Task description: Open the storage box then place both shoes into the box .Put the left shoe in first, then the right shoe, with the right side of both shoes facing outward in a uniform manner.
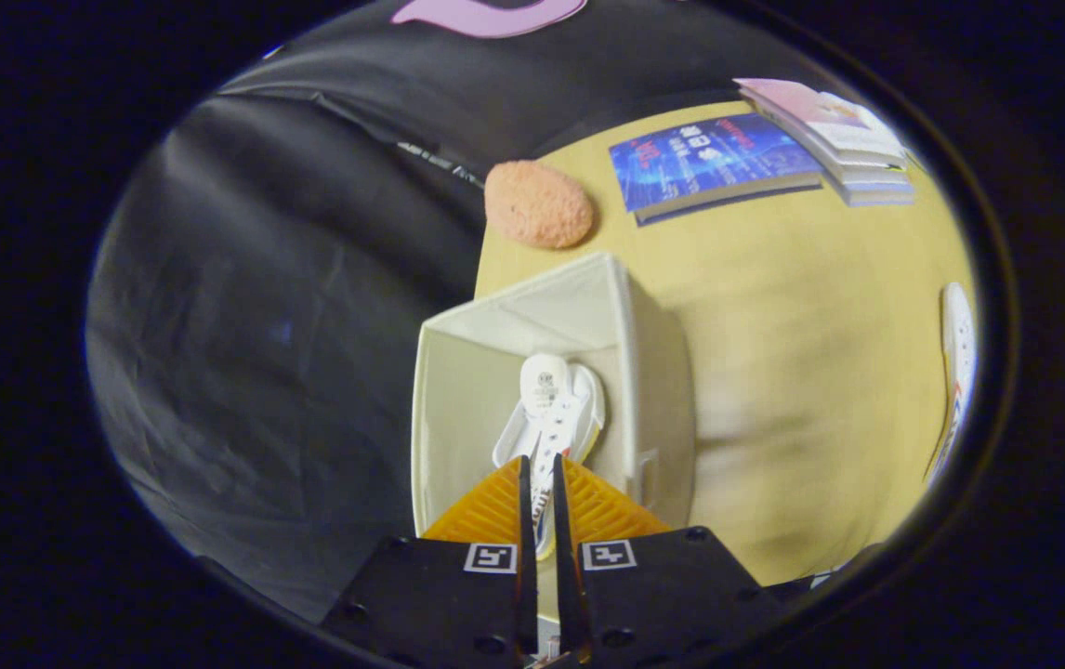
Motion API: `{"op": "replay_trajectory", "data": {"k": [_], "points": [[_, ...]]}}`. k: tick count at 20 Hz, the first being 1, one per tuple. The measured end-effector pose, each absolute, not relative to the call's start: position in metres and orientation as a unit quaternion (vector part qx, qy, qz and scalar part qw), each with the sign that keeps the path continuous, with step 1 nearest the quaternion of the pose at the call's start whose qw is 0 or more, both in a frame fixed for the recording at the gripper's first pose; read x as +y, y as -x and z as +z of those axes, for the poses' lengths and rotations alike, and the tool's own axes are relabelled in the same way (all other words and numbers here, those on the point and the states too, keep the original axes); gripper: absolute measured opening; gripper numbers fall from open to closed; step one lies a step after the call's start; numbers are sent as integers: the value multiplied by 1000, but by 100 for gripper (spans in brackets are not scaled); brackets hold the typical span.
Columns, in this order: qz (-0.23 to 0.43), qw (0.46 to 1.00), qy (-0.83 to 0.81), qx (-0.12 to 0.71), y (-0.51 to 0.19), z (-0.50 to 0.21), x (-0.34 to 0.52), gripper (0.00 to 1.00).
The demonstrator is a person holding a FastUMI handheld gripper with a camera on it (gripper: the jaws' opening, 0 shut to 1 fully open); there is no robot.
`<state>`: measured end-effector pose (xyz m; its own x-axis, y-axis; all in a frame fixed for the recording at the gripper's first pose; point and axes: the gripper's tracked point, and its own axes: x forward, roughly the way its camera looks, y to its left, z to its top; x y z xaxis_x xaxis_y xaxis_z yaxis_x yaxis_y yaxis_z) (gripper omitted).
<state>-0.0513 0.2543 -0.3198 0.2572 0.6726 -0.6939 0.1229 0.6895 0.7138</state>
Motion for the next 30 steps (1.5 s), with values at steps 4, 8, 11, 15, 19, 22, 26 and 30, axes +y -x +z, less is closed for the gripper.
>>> {"op": "replay_trajectory", "data": {"k": [4, 8, 11, 15, 19, 22, 26, 30], "points": [[147, 738, -363, 550, 28, -323, 172, 11], [94, 750, -370, 541, 21, -348, 90, 11], [58, 755, -363, 543, 27, -372, 36, 11], [14, 756, -348, 555, 42, -406, -30, 11], [-23, 745, -334, 576, 67, -442, -80, 11], [-49, 739, -316, 592, 89, -467, -112, 31], [-67, 737, -282, 610, 110, -494, -139, 39], [-70, 727, -266, 629, 123, -517, -147, 39]]}}
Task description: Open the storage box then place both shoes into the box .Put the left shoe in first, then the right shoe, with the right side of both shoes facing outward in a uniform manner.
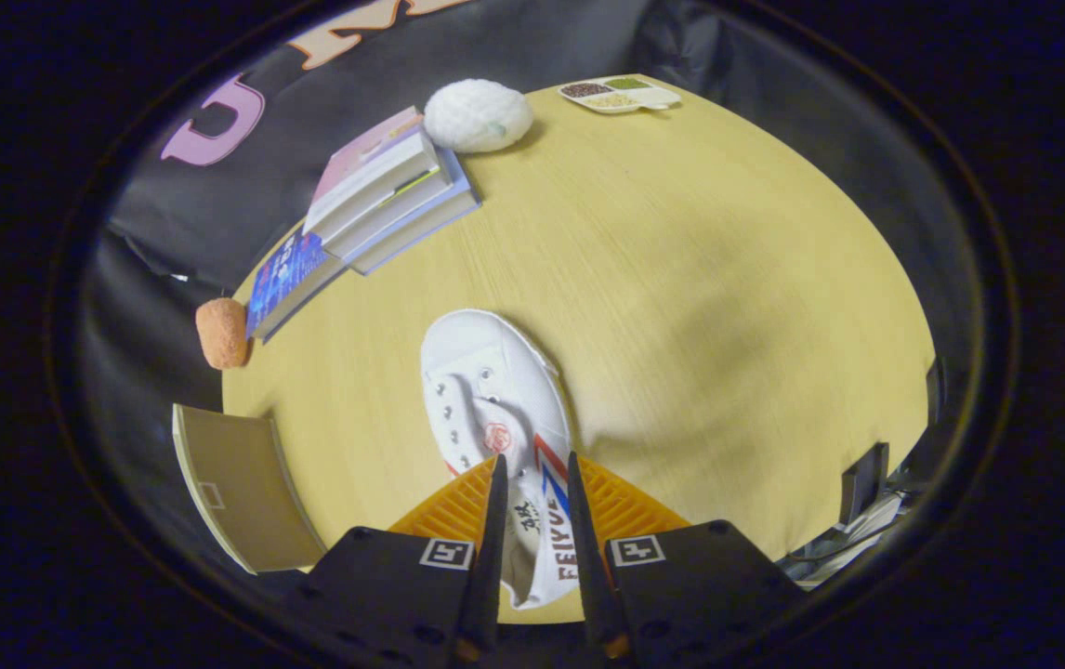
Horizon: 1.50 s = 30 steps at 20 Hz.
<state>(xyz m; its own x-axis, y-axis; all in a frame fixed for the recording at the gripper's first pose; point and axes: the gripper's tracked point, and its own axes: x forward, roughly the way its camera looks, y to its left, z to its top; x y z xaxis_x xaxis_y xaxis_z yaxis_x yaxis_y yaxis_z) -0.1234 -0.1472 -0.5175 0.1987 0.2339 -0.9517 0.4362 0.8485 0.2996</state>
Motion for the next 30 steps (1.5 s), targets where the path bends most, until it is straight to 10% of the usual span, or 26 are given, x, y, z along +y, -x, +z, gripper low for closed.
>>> {"op": "replay_trajectory", "data": {"k": [9, 16, 30], "points": [[-38, 719, -257, 645, 132, -546, -135, 43], [-46, 709, -301, 637, 135, -537, -130, 3], [17, 626, -496, 601, 119, -460, -14, 3]]}}
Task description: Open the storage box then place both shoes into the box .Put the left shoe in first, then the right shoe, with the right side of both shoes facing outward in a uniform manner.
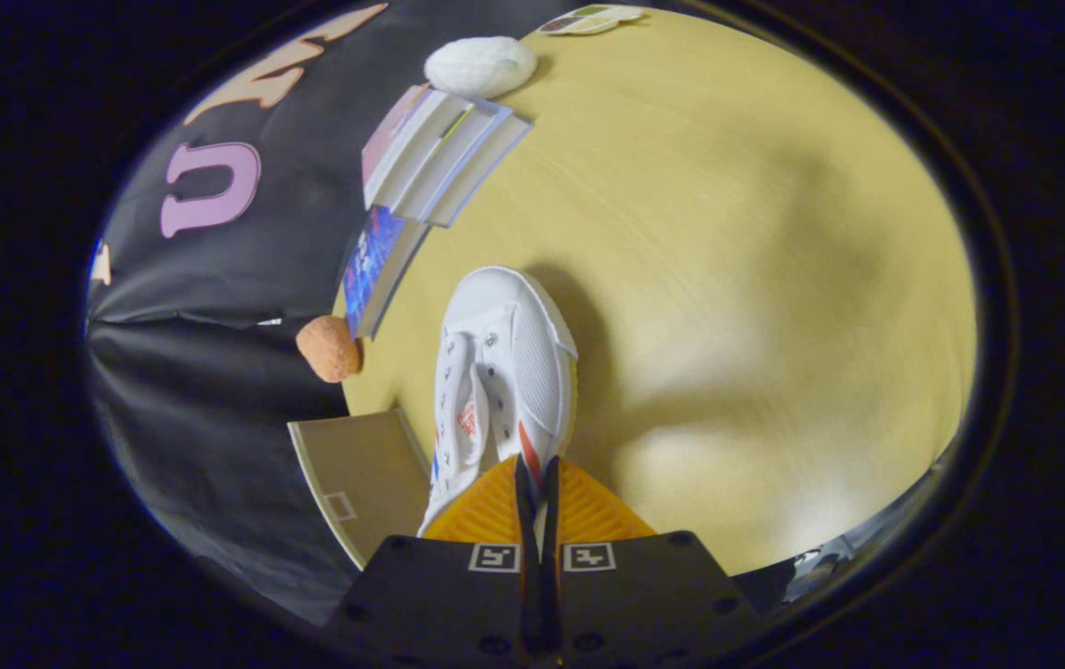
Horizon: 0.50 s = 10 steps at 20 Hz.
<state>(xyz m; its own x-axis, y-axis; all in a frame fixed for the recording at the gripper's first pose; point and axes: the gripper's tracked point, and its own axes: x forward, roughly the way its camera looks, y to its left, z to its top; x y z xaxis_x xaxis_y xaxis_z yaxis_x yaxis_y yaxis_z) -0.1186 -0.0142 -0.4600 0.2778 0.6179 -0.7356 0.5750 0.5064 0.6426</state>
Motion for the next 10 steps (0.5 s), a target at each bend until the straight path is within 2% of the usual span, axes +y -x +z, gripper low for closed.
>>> {"op": "replay_trajectory", "data": {"k": [10], "points": [[147, 670, -476, 551, 56, -321, 126, 2]]}}
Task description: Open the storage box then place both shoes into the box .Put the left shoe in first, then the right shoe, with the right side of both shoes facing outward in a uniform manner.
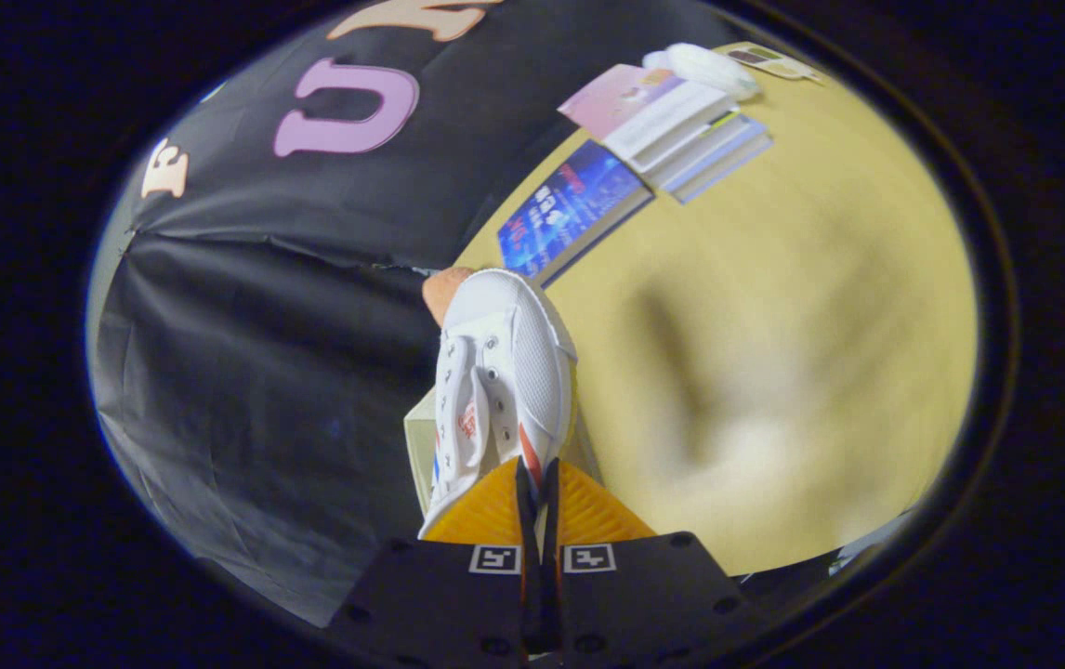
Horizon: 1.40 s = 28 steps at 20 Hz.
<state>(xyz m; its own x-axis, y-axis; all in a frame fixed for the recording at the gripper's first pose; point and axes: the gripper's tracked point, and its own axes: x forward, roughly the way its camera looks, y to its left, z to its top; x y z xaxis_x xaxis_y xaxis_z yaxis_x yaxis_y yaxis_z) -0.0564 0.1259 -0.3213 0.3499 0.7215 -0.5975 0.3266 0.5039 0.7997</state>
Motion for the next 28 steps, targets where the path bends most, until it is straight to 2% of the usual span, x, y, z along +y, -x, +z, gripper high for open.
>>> {"op": "replay_trajectory", "data": {"k": [3, 7, 14, 19, 20, 23, 28], "points": [[186, 666, -465, 553, 53, -299, 180, 2], [214, 667, -427, 571, 45, -324, 226, 3], [182, 715, -316, 596, 60, -356, 239, 2], [171, 718, -317, 595, 55, -362, 245, 4], [176, 717, -327, 590, 53, -358, 247, 12], [166, 725, -336, 578, 42, -354, 239, 19], [166, 730, -333, 574, 37, -355, 224, 18]]}}
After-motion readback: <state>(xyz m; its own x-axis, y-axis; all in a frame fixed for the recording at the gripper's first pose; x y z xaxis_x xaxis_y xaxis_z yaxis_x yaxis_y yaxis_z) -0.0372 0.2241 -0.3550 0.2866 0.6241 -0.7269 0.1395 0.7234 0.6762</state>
